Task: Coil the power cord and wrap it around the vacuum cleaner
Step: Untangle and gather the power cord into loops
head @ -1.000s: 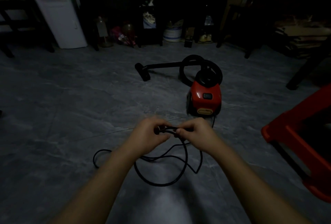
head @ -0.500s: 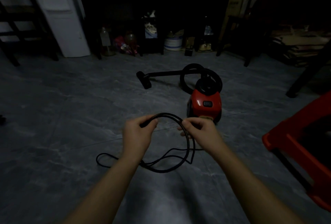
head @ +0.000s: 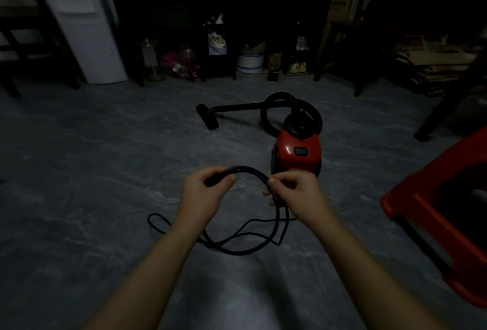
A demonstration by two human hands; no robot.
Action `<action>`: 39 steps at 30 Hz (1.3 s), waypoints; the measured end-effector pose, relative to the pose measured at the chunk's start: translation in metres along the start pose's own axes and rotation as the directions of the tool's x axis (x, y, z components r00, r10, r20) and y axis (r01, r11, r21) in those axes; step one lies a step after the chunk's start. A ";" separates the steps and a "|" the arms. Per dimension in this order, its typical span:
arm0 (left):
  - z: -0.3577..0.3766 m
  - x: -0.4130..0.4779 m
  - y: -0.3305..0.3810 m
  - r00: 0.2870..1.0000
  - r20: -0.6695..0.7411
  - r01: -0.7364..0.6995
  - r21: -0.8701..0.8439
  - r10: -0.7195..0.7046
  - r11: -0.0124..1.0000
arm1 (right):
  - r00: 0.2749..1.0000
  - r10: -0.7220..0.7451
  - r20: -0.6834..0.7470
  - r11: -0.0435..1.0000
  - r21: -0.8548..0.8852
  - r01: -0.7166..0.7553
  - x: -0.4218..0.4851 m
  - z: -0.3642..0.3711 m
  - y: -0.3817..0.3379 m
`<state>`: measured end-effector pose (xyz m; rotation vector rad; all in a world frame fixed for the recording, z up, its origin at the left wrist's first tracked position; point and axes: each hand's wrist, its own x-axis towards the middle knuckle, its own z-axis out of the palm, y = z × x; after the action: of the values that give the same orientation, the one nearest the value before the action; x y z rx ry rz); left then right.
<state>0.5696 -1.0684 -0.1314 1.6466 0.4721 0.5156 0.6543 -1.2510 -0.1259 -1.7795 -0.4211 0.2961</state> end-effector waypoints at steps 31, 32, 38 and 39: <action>-0.008 0.004 -0.002 0.952 0.293 0.047 0.164 -0.095 0.985 | 0.996 -0.089 -0.003 0.959 -0.270 0.085 0.007 0.000 0.010; -0.007 0.005 -0.004 0.952 0.296 0.044 0.138 -0.084 0.989 | 0.996 -0.095 -0.001 0.958 -0.273 0.091 0.007 0.001 0.009; -0.001 0.003 0.003 0.989 0.135 0.065 -0.079 -0.053 0.995 | 0.997 -0.063 0.035 0.984 -0.162 0.068 0.009 0.003 0.010; 0.000 0.002 0.003 0.991 0.123 0.069 -0.111 -0.056 0.991 | 0.998 -0.042 0.044 0.991 -0.126 0.047 0.009 0.003 0.009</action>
<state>0.5715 -1.0679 -0.1278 1.5371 0.3971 0.3884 0.6621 -1.2470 -0.1352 -1.8876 -0.5187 0.2804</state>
